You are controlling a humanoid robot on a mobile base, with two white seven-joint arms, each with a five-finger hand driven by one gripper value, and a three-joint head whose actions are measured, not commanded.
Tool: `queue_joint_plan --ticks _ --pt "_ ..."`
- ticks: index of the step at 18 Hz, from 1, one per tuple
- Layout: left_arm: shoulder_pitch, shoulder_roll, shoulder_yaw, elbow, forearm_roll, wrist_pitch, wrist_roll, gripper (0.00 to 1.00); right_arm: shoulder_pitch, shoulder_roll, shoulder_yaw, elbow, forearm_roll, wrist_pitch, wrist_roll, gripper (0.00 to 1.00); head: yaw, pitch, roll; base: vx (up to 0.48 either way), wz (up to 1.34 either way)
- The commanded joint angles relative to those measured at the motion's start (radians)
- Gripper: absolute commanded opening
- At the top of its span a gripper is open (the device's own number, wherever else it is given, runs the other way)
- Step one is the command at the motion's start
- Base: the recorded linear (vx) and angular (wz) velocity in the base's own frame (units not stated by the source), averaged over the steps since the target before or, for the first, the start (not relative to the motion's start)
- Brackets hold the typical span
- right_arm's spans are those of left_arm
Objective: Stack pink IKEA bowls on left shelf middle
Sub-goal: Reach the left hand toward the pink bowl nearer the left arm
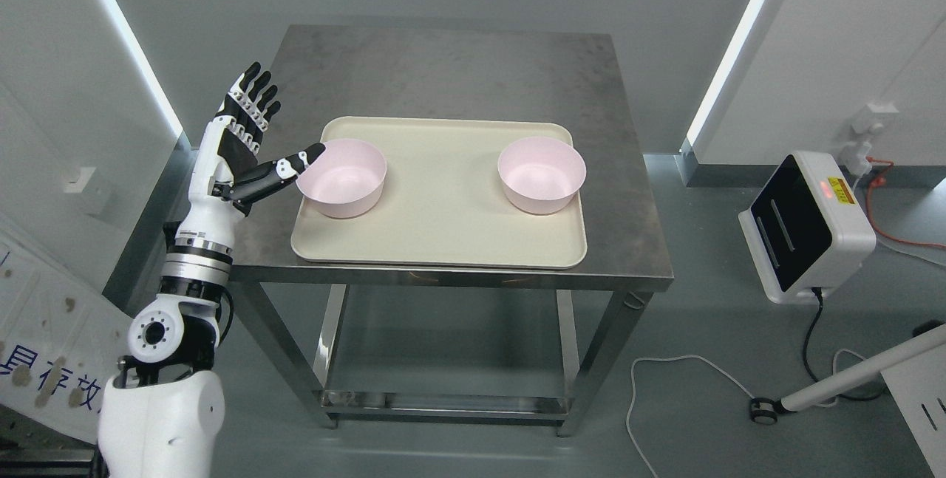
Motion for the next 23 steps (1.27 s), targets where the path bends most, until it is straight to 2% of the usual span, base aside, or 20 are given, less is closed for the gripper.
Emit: queue_joint_plan --ticks 1,4,8,10,12,13,15,20,23 --pt "0.01 0.092 0.012 0.001 0.0 0.0 0.0 1.0 0.029 -0.017 -0.011 -0.034 0.0 0.002 0.0 1.0 0.0 0.0 0.0 0.03 -0.01" --pt "-0.03 0.155 -0.042 0.019 -0.002 0.0 -0.002 1.0 0.029 -0.017 -0.011 -0.034 0.0 0.002 0.0 1.0 0.0 0.0 0.0 0.027 0.0" --pt "-0.183 0.255 -0.183 0.131 -0.005 0.023 -0.071 1.0 0.029 -0.017 -0.011 -0.034 0.0 0.003 0.0 1.0 0.0 0.0 0.0 0.059 0.0" --pt "-0.217 0.322 -0.247 0.191 -0.068 0.043 -0.187 1.0 0.029 -0.017 -0.011 -0.034 -0.002 0.003 0.0 1.0 0.0 0.0 0.0 0.026 0.0" --pt "-0.251 0.386 -0.287 0.249 -0.247 0.041 -0.352 1.0 0.029 -0.017 -0.011 -0.034 0.0 0.003 0.0 1.0 0.0 0.0 0.0 0.0 0.0" --pt "-0.295 0.39 -0.289 0.293 -0.391 0.041 -0.441 1.0 0.029 -0.017 -0.011 -0.034 0.0 0.003 0.0 1.0 0.0 0.0 0.0 0.0 0.0" --pt "-0.369 0.387 -0.292 0.367 -0.492 0.043 -0.474 0.98 0.029 -0.017 -0.011 -0.034 0.0 0.003 0.0 1.0 0.0 0.0 0.0 0.0 0.0" --pt "-0.563 0.355 -0.422 0.583 -0.566 0.122 -0.477 0.94 0.029 -0.017 -0.011 -0.034 0.0 0.003 0.0 1.0 0.0 0.0 0.0 0.0 0.0" --pt "-0.599 0.356 -0.523 0.643 -0.586 0.127 -0.479 0.94 0.029 -0.017 -0.011 -0.034 0.0 0.002 0.0 1.0 0.0 0.0 0.0 0.0 0.0"
